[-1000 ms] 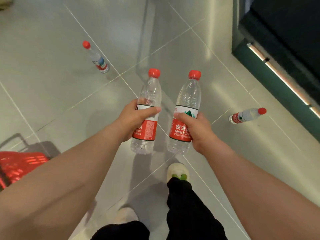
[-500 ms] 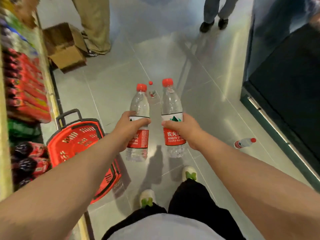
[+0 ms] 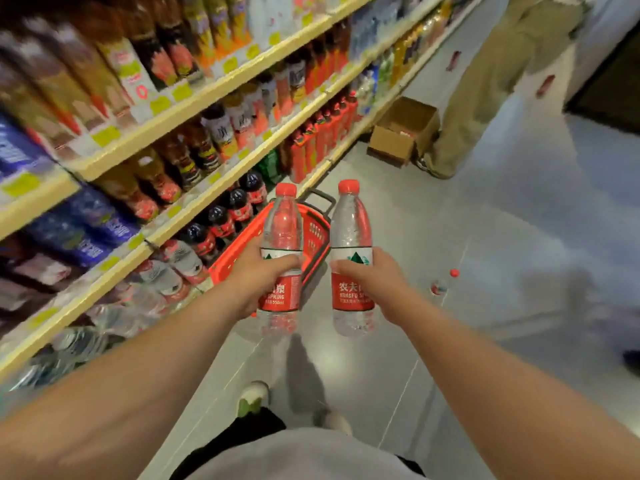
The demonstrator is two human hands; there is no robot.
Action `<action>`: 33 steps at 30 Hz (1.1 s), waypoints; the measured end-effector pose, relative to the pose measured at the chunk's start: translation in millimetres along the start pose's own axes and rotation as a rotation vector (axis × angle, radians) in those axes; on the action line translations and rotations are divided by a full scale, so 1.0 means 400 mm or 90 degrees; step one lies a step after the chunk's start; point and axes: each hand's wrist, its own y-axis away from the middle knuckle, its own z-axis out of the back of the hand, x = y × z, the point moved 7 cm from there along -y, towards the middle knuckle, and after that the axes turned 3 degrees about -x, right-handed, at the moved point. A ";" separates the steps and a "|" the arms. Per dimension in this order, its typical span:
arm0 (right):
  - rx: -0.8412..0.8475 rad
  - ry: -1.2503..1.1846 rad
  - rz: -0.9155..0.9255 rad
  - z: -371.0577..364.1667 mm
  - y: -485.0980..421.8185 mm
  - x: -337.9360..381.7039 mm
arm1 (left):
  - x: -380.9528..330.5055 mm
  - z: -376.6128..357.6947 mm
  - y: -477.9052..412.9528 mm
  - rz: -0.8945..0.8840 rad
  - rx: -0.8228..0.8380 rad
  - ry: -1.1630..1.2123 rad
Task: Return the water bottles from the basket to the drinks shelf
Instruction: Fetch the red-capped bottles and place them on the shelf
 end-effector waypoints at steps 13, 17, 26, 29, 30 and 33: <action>0.340 0.173 0.120 -0.830 0.273 0.081 | 0.238 0.793 0.566 -0.048 -0.451 0.191; 0.432 0.152 0.154 -1.105 0.456 0.061 | 0.311 1.016 0.800 -0.060 -0.567 0.207; 0.620 0.156 0.261 -1.641 0.798 0.123 | 0.308 1.424 1.186 -0.162 -0.815 0.201; 0.676 0.132 0.320 -1.808 0.888 0.187 | 0.287 1.564 1.269 -0.195 -0.884 0.191; 0.686 0.129 0.352 -1.861 0.917 0.215 | 0.275 1.613 1.294 -0.205 -0.902 0.179; 0.720 0.102 0.429 -2.021 0.996 0.299 | 0.223 1.759 1.362 -0.232 -0.960 0.117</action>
